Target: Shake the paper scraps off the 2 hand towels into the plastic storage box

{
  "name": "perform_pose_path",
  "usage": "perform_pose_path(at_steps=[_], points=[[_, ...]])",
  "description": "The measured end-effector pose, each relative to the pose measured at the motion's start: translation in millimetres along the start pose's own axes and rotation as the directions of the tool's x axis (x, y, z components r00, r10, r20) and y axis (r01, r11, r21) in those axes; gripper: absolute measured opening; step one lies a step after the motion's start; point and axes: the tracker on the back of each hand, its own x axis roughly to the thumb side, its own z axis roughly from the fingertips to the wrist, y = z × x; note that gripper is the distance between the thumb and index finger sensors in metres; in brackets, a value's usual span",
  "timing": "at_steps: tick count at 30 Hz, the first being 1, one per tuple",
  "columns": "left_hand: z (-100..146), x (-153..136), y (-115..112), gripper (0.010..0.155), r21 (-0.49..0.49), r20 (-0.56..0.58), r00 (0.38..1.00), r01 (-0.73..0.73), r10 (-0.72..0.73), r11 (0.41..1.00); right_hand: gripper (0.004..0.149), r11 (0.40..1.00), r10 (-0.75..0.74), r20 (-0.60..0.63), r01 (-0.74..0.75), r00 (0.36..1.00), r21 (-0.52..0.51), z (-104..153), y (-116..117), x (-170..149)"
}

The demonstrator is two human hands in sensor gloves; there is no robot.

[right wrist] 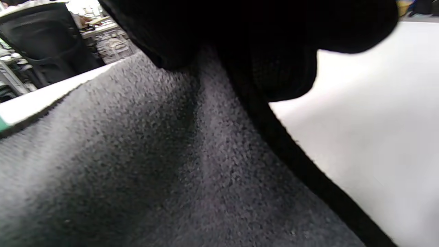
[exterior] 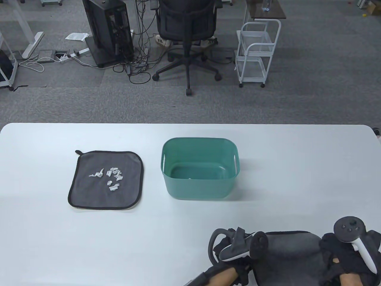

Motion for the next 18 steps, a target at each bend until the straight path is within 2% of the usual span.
perform_pose_path(at_steps=[2, 5, 9, 13, 16, 18], points=[[-9, 6, -5, 0.044, -0.016, -0.015, 0.996, 0.093, -0.093, 0.996, 0.040, 0.998, -0.024, -0.038, 0.022, 0.999, -0.058, -8, 13, 0], [-20, 11, -11, 0.045, -0.037, -0.049, 0.981, 0.183, -0.185, 0.982, 0.040, 0.995, -0.057, -0.067, 0.051, 0.996, -0.088, -14, 25, 0], [-31, 16, -14, 0.046, -0.045, -0.053, 0.965, 0.255, -0.258, 0.966, 0.040, 0.995, -0.053, -0.071, 0.047, 0.996, -0.088, -19, 31, 2], [-38, 17, -21, 0.049, -0.096, -0.060, 0.951, 0.297, -0.303, 0.950, 0.040, 0.995, -0.036, -0.080, 0.028, 0.996, -0.099, -25, 40, 4], [-41, 14, -25, 0.057, -0.129, -0.071, 0.946, 0.306, -0.317, 0.943, 0.042, 0.997, -0.047, -0.094, 0.040, 0.994, -0.073, -30, 46, 4], [-40, 10, -24, 0.062, -0.118, -0.078, 0.950, 0.293, -0.303, 0.949, 0.044, 0.997, -0.056, -0.096, 0.050, 0.994, -0.065, -31, 48, 3]])
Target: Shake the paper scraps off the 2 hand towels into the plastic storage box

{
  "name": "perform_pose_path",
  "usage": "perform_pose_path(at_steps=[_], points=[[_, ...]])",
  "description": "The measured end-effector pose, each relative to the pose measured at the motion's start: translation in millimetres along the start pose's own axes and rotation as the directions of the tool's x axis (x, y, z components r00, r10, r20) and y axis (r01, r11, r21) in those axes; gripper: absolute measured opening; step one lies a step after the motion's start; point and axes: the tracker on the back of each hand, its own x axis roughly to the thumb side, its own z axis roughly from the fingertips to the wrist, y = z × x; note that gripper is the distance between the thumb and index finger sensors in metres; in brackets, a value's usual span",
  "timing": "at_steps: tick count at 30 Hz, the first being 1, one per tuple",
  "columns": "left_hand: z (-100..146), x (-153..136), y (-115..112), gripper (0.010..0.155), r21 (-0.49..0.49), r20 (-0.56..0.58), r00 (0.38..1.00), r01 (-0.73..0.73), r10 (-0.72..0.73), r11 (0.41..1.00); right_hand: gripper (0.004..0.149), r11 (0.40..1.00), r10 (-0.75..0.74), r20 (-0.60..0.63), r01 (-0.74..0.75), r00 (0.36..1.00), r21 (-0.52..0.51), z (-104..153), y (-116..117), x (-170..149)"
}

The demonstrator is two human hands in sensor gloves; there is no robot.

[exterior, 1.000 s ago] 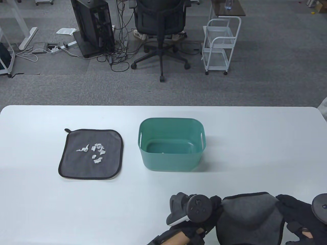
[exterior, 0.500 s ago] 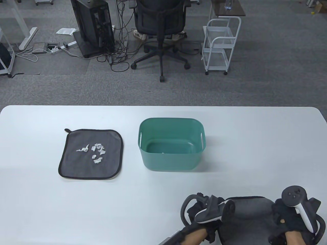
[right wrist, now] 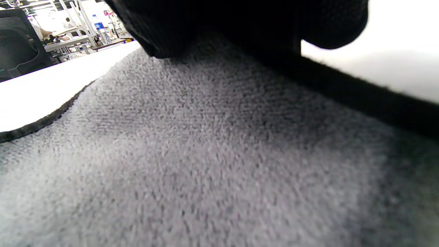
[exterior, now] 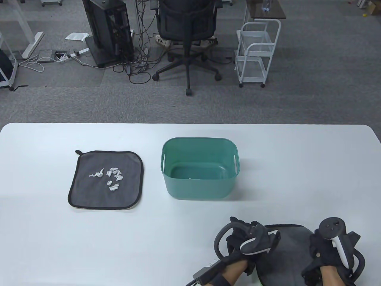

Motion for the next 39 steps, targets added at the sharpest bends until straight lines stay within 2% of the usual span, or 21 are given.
perform_pose_path(at_steps=[4, 7, 10, 13, 17, 19, 22, 24, 26, 28, 29, 30, 33, 36, 39], points=[[8, -14, 7, 0.070, 0.088, 0.007, 0.998, -0.064, 0.063, 0.994, 0.056, 1.000, -0.013, -0.007, 0.013, 1.000, 0.008, -1, 1, -2], [25, -33, 25, 0.069, 0.217, 0.023, 0.991, -0.131, 0.129, 0.967, 0.066, 0.999, -0.035, -0.014, 0.036, 0.999, 0.015, 0, 2, -5], [46, -53, 43, 0.069, 0.344, 0.040, 0.981, -0.190, 0.188, 0.920, 0.073, 0.993, -0.118, 0.007, 0.118, 0.993, 0.011, 3, -3, -7], [74, -80, 58, 0.071, 0.465, 0.048, 0.972, -0.227, 0.231, 0.856, 0.077, 0.979, -0.193, 0.104, 0.199, 0.976, -0.044, 14, -16, -1], [108, -123, 69, 0.072, 0.524, 0.023, 0.963, -0.241, 0.268, 0.817, 0.082, 0.960, -0.210, 0.284, 0.253, 0.935, -0.123, 39, -34, 19], [123, -149, 75, 0.072, 0.539, -0.019, 0.960, -0.226, 0.280, 0.811, 0.085, 0.946, -0.240, 0.383, 0.304, 0.892, -0.116, 54, -45, 38], [144, -183, 78, 0.072, 0.550, -0.072, 0.944, -0.231, 0.321, 0.803, 0.090, 0.916, -0.344, 0.506, 0.400, 0.791, -0.002, 77, -60, 68], [157, -204, 76, 0.073, 0.556, -0.102, 0.927, -0.248, 0.361, 0.793, 0.092, 0.875, -0.450, 0.569, 0.468, 0.688, 0.126, 93, -65, 88], [171, -229, 68, 0.074, 0.536, -0.148, 0.909, -0.257, 0.389, 0.804, 0.094, 0.784, -0.598, 0.616, 0.535, 0.513, 0.316, 111, -65, 109], [180, -247, 57, 0.074, 0.509, -0.193, 0.898, -0.254, 0.397, 0.823, 0.094, 0.716, -0.663, 0.637, 0.582, 0.394, 0.386, 126, -60, 123], [183, -254, 52, 0.075, 0.492, -0.215, 0.892, -0.253, 0.397, 0.833, 0.093, 0.717, -0.653, 0.662, 0.582, 0.368, 0.384, 131, -58, 128], [186, -262, 43, 0.075, 0.465, -0.243, 0.887, -0.249, 0.393, 0.850, 0.091, 0.741, -0.618, 0.694, 0.567, 0.368, 0.359, 137, -54, 133], [191, -284, 18, 0.076, 0.404, -0.325, 0.868, -0.232, 0.376, 0.885, 0.086, 0.839, -0.458, 0.779, 0.499, 0.429, 0.218, 151, -36, 145], [189, -304, -12, 0.076, 0.329, -0.394, 0.828, -0.280, 0.400, 0.902, 0.082, 0.894, -0.370, 0.810, 0.411, 0.454, 0.178, 156, -6, 152], [183, -319, -39, 0.077, 0.248, -0.465, 0.779, -0.342, 0.421, 0.907, 0.080, 0.953, -0.275, 0.809, 0.262, 0.520, 0.155, 153, 23, 154]])
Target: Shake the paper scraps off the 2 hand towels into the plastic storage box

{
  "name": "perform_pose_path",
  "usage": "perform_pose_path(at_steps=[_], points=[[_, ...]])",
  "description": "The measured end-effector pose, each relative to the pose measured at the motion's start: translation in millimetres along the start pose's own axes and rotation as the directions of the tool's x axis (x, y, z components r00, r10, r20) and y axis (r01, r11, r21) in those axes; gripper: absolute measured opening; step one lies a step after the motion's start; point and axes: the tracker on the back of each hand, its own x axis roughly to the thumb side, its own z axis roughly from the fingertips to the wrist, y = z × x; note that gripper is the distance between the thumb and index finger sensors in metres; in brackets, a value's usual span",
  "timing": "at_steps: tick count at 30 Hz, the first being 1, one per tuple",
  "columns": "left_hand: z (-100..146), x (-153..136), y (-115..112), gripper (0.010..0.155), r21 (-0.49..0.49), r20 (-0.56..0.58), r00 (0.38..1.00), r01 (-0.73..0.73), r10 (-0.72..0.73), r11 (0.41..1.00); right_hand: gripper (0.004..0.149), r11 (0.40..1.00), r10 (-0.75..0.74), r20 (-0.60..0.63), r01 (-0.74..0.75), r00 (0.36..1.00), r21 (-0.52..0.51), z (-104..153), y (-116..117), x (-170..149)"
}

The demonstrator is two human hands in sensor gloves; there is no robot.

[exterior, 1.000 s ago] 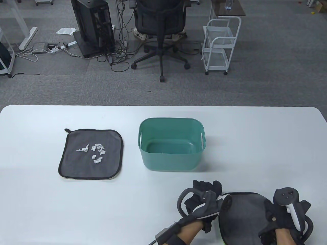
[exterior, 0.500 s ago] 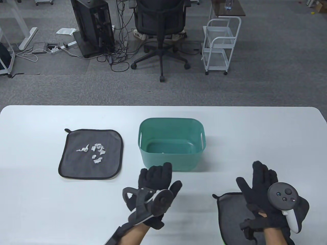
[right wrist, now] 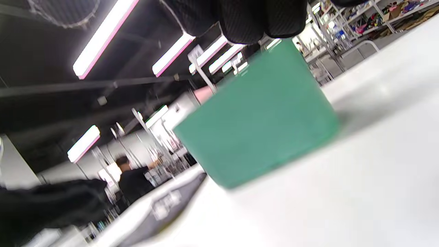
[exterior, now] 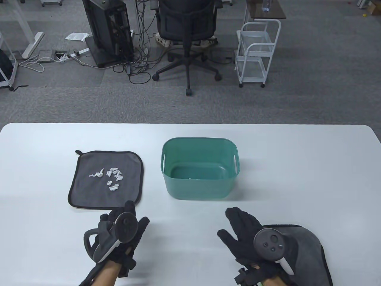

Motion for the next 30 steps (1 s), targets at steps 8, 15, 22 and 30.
perform_pose_path(at_steps=[8, 15, 22, 30], points=[[-35, -44, -41, 0.081, -0.228, -0.168, 0.983, -0.117, 0.079, 0.967, 0.082, 0.986, 0.100, -0.084, -0.088, 0.991, 0.142, 0, 23, -14], [-53, -69, -59, 0.082, -0.319, -0.261, 0.961, -0.173, 0.089, 0.932, 0.082, 0.984, 0.100, -0.128, -0.079, 0.987, 0.161, -2, 23, -21], [-72, -86, -68, 0.084, -0.421, -0.291, 0.955, -0.175, 0.050, 0.890, 0.081, 0.986, 0.095, -0.140, -0.073, 0.986, 0.152, -4, 21, -23], [-73, -90, -69, 0.080, -0.439, -0.297, 0.951, -0.213, 0.083, 0.873, 0.081, 0.985, 0.092, -0.135, -0.071, 0.986, 0.156, -4, 23, -23]])
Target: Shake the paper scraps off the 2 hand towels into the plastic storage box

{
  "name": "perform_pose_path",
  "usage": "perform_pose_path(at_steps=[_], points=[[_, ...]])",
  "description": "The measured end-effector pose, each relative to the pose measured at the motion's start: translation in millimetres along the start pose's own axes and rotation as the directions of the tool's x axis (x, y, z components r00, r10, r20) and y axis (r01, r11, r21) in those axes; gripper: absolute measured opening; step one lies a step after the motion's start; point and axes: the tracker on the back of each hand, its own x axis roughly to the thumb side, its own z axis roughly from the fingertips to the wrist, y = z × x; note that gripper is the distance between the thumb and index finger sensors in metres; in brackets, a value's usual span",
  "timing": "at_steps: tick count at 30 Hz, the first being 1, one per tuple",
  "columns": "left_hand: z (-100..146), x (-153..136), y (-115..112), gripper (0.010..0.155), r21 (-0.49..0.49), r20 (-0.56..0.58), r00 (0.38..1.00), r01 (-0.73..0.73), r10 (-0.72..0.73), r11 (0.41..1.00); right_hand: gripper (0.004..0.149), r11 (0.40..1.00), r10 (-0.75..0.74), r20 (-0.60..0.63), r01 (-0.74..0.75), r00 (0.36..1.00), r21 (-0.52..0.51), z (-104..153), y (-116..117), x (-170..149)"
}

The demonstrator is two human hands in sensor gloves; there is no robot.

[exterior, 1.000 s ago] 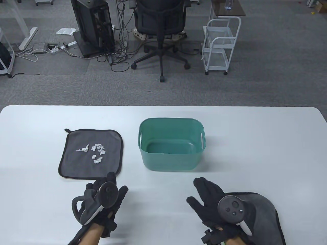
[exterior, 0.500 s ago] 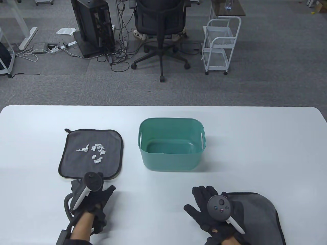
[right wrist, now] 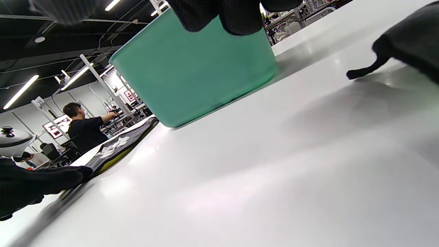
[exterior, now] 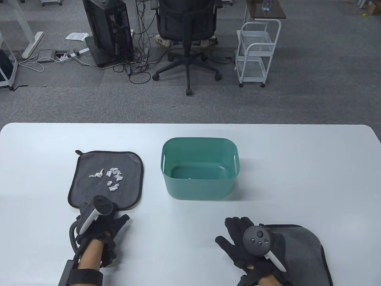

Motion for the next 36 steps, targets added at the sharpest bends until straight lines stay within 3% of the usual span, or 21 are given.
perform_pose_path(at_steps=[6, 12, 24, 36], points=[[2, -5, 3, 0.078, -0.013, 0.018, 0.999, -0.047, 0.047, 0.999, 0.081, 1.000, -0.020, -0.038, 0.020, 0.999, -0.019, -1, -4, -6], [7, 5, 5, 0.078, -0.002, 0.025, 0.998, 0.056, -0.056, 0.998, 0.081, 0.998, -0.061, -0.138, 0.058, 0.989, -0.029, -3, -9, -22], [14, 6, 10, 0.077, -0.025, 0.048, 0.995, 0.089, -0.088, 0.996, 0.081, 0.991, -0.136, -0.290, 0.123, 0.947, -0.060, -5, -21, -49], [24, 8, 14, 0.075, -0.091, 0.071, 0.991, 0.121, -0.115, 0.988, 0.081, 0.989, -0.147, -0.329, 0.129, 0.933, -0.076, -4, -25, -55]])
